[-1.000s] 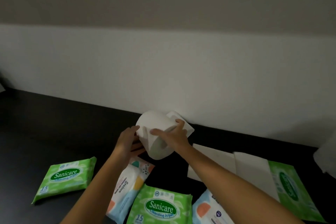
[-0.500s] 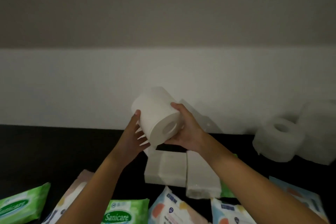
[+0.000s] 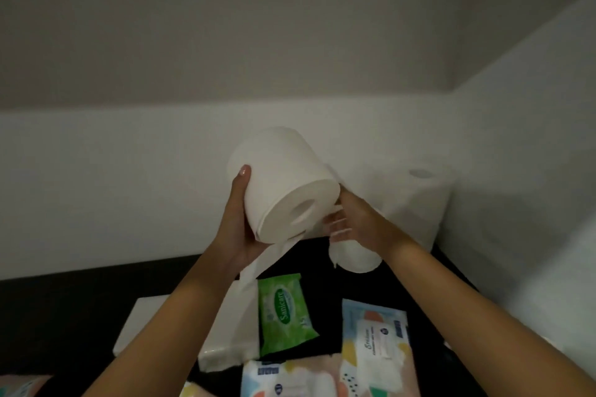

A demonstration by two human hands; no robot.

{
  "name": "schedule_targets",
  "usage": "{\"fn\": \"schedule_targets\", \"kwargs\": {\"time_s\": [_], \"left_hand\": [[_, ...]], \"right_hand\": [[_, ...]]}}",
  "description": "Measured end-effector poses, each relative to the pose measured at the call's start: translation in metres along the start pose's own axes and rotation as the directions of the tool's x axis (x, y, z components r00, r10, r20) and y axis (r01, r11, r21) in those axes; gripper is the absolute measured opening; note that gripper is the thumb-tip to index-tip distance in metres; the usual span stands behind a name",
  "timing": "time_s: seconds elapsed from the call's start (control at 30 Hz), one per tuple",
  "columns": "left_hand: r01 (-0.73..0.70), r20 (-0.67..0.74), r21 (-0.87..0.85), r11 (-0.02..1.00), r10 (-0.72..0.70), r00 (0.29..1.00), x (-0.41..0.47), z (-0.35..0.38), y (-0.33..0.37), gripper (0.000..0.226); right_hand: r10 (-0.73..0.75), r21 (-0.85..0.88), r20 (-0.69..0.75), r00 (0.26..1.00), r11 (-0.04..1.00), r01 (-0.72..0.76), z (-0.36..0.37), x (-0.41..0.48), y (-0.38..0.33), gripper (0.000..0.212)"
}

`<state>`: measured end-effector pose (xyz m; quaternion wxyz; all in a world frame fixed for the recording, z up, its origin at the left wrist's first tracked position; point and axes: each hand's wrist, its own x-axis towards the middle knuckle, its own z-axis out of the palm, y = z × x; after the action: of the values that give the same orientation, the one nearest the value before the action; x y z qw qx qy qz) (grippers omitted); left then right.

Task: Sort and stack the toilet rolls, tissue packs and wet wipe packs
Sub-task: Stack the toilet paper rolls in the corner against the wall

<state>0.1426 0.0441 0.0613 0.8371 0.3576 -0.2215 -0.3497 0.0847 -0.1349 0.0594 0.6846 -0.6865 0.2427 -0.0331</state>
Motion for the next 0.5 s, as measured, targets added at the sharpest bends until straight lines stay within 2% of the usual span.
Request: {"fn": "schedule_targets", "kwargs": {"time_s": [0.07, 0.17, 0.23, 0.3, 0.33, 0.37, 0.43, 0.5], "left_hand": [[0.01, 0.021, -0.028, 1.0, -0.009, 1.0, 0.009, 0.019, -0.012, 0.059], [-0.01, 0.06, -0.037, 0.999, 0.012, 0.998, 0.023, 0.046, -0.025, 0.058], [0.006, 0.105, -0.03, 1.0, -0.003, 0.994, 0.029, 0.056, -0.026, 0.06], [0.026, 0.138, -0.03, 0.999, -0.021, 0.99, 0.034, 0.067, -0.03, 0.064], [0.027, 0.14, -0.023, 0.999, -0.023, 0.99, 0.036, 0.07, -0.033, 0.064], [0.023, 0.126, -0.016, 1.0, -0.021, 0.992, 0.037, 0.071, -0.035, 0.065], [-0.009, 0.069, 0.011, 1.0, 0.008, 0.998, 0.038, 0.067, -0.038, 0.064], [-0.043, -0.021, 0.06, 0.997, 0.045, 0.999, 0.037, 0.057, -0.04, 0.061]], "right_hand": [[0.163, 0.039, 0.066, 0.984, 0.985, -0.166, -0.024, -0.002, 0.02, 0.051], [0.343, 0.043, 0.262, 0.902, 0.93, -0.366, -0.046, -0.002, 0.054, 0.059], [0.367, 0.1, 0.415, 0.832, 0.891, -0.442, -0.042, -0.001, 0.068, 0.065], [0.319, 0.187, 0.551, 0.771, 0.853, -0.487, -0.04, 0.002, 0.076, 0.072], [0.28, 0.257, 0.584, 0.762, 0.827, -0.501, -0.038, 0.004, 0.077, 0.076], [0.233, 0.346, 0.592, 0.771, 0.791, -0.505, -0.037, 0.007, 0.076, 0.079], [0.106, 0.571, 0.537, 0.837, 0.685, -0.453, -0.037, 0.012, 0.067, 0.073], [0.006, 0.767, 0.391, 0.92, 0.551, -0.329, -0.044, 0.018, 0.053, 0.049]]}}
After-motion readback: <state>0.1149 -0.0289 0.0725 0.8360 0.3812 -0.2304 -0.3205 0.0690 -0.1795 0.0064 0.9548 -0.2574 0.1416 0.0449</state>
